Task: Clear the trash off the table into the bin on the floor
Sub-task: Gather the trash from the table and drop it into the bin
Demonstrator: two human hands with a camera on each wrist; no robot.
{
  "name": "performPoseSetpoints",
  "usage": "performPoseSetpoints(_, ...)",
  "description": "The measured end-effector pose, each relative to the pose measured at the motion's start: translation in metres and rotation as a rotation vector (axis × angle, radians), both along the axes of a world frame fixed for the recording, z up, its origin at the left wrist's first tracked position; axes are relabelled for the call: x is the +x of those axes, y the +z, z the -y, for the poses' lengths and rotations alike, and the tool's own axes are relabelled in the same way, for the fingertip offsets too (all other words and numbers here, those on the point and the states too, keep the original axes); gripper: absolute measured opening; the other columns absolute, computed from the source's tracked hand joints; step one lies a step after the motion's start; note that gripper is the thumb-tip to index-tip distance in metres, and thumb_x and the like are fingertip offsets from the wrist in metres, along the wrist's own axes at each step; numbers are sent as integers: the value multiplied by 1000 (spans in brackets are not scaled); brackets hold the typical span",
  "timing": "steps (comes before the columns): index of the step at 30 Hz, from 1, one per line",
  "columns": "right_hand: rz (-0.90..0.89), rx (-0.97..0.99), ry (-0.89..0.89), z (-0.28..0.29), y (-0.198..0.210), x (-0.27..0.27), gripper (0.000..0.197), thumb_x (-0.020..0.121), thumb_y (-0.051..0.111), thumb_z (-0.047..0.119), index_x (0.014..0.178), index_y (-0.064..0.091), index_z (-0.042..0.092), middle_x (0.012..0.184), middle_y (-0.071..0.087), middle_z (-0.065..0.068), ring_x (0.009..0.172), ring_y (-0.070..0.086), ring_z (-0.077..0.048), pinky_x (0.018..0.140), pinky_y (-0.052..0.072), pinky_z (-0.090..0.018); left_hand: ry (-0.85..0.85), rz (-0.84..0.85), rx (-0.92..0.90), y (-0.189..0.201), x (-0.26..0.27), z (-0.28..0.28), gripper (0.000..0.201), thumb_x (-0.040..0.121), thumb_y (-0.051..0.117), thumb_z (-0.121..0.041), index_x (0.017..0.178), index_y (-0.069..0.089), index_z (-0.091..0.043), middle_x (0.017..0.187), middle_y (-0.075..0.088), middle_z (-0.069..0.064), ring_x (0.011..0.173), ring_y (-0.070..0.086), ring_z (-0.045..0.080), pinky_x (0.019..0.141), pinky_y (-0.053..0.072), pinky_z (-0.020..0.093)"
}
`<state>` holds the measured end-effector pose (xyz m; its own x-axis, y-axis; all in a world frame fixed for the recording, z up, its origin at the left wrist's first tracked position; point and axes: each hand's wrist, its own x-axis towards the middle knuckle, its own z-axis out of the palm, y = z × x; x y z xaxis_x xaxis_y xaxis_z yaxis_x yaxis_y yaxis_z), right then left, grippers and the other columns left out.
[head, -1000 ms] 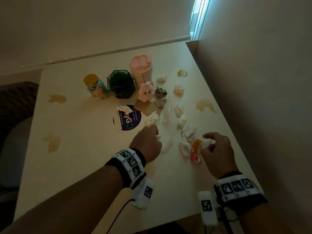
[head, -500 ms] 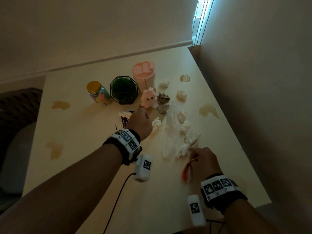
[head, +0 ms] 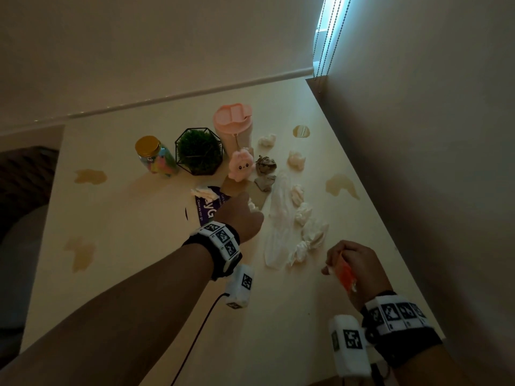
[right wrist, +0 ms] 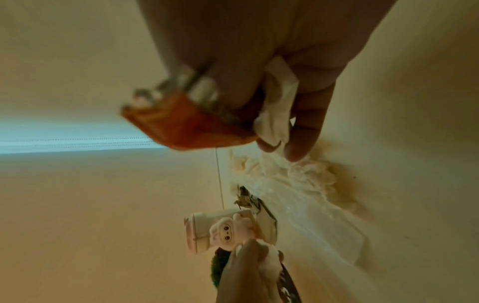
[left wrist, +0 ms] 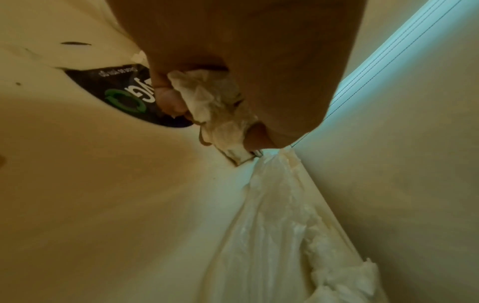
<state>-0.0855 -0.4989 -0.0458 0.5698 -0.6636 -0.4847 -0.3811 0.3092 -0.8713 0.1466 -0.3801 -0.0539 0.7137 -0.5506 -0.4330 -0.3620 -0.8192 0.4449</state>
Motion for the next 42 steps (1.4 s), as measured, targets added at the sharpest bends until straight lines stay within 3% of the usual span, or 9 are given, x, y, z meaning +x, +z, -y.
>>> performPoseSetpoints(4,126,202,-145,8,12,11,15,60,54,15,47,47,13,57,43,-12,51,43,-25,56,40,-35,25,-47,31,14,-12,-4,52,82,48,-40,130,44,-19,124,58,10,108,57,32,87,48,39)
performPoseSetpoints(8,-54,-1,-68,19,12,24,48,90,61,41,66,52,0,57,60,-17,46,59,-26,52,50,-34,21,-61,8,19,-25,0,49,82,48,-39,127,47,-19,112,60,7,99,57,30,80,46,36)
performPoseSetpoints(12,-155,-260,-4,20,13,34,45,83,74,26,60,40,8,66,61,-37,51,69,-33,58,60,-53,28,-85,-71,16,-32,5,24,77,51,-30,99,46,-21,92,60,4,82,56,27,68,42,33)
performPoseSetpoints(15,-161,-287,-7,22,10,35,39,86,68,11,64,36,12,62,56,-30,46,62,-31,47,57,-46,72,-109,-156,15,-39,11,26,77,52,-20,99,38,-23,80,56,3,69,55,23,60,43,34)
performPoseSetpoints(18,-243,-336,70,23,6,33,27,87,68,16,79,42,15,60,55,-18,38,50,-23,38,45,-29,99,-95,-148,11,-46,23,33,77,54,-27,104,36,-25,89,56,5,70,56,23,59,45,33)
performPoseSetpoints(23,-358,-394,172,25,0,38,27,79,78,27,98,59,25,77,63,-13,42,58,-23,39,53,-33,133,-27,56,-6,-52,41,86,67,60,-76,130,38,-22,125,53,9,105,62,31,79,50,39)
performPoseSetpoints(28,-485,-415,225,25,-13,55,62,68,79,52,118,50,29,95,67,-8,67,71,-29,58,60,-36,67,6,87,-11,-43,42,41,85,59,-40,118,56,-16,123,61,9,106,61,31,83,50,36)
performPoseSetpoints(34,-593,-452,294,31,-24,66,17,73,72,22,70,57,15,72,62,-8,70,62,-29,63,52,-30,93,-78,-95,7,-35,19,38,80,57,-28,117,55,-25,109,67,4,96,63,29,83,53,36)
performPoseSetpoints(42,-337,-266,186,41,4,25,23,79,53,-4,81,65,15,68,65,-17,41,51,-25,40,41,-26,32,-110,-218,26,-36,2,36,84,55,-19,118,48,-28,97,65,1,83,62,25,77,55,38)
